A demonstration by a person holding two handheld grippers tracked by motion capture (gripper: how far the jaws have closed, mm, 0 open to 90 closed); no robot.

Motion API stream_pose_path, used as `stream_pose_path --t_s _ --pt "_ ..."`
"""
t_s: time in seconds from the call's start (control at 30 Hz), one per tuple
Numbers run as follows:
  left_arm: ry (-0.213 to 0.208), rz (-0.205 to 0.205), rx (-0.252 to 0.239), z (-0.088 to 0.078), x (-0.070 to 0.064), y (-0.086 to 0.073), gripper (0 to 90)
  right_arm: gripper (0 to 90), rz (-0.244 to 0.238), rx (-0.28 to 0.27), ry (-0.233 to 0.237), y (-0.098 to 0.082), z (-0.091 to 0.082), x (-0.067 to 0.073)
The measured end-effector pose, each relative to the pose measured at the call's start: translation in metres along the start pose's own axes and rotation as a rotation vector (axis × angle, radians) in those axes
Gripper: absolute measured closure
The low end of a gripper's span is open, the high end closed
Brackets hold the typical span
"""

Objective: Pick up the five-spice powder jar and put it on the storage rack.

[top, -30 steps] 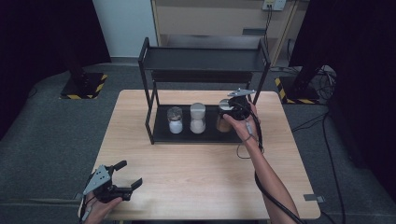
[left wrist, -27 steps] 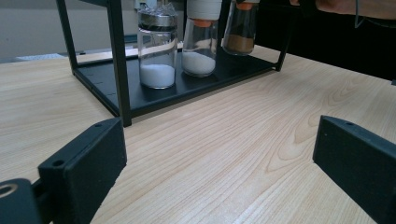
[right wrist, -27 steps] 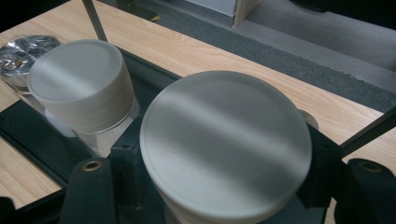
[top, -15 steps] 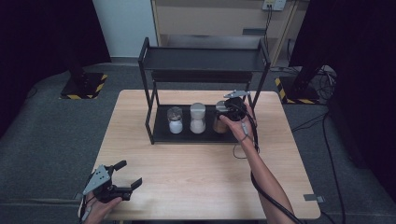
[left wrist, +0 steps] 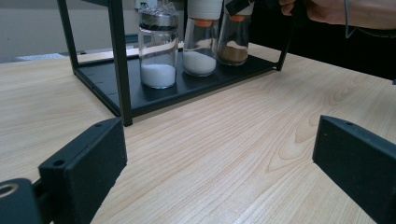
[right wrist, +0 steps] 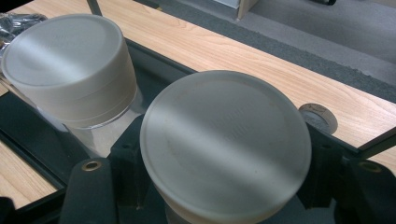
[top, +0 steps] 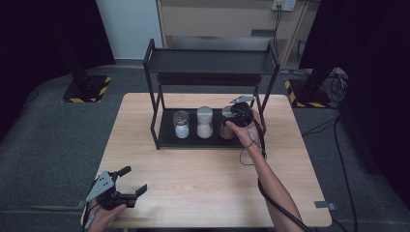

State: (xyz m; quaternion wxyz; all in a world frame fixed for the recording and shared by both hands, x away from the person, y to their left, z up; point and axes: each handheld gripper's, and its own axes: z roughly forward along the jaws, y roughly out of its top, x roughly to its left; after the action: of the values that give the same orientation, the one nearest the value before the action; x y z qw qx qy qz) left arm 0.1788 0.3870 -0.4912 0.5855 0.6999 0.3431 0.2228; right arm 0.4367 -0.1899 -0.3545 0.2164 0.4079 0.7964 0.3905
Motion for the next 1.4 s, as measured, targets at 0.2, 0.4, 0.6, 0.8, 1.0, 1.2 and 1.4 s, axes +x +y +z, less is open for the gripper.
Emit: stream_pose_path --t_s 0.2,0.4,0.6,0.8,1.0,1.2,1.4 --pt "0.001 0.000 0.000 0.000 0.000 0.000 1.8 34.2 -0.001 -0.001 0.000 0.000 0.001 0.000" --pt "0.000 0.001 0.000 0.000 0.000 0.000 1.7 34.1 0.001 0.004 0.000 -0.002 0.004 0.001" --pt "0.000 0.002 0.000 0.000 0.000 0.000 1.8 34.1 -0.008 -0.003 -0.004 -0.005 0.004 0.003" --pt "-0.002 0.006 0.002 0.000 0.000 0.000 1.8 33.8 -0.001 -0.010 -0.006 -0.007 0.004 0.003" --pt "-0.002 0.006 0.001 0.000 0.000 0.000 1.8 28.1 0.000 -0.019 -0.006 -0.007 0.003 0.002" --pt "-0.002 0.010 0.004 0.000 -0.001 0.001 1.8 17.0 -0.004 -0.039 -0.010 -0.009 -0.002 0.001" --pt "-0.002 0.013 0.006 0.001 -0.001 0.001 1.8 11.0 -0.007 -0.044 0.005 -0.007 -0.009 -0.003"
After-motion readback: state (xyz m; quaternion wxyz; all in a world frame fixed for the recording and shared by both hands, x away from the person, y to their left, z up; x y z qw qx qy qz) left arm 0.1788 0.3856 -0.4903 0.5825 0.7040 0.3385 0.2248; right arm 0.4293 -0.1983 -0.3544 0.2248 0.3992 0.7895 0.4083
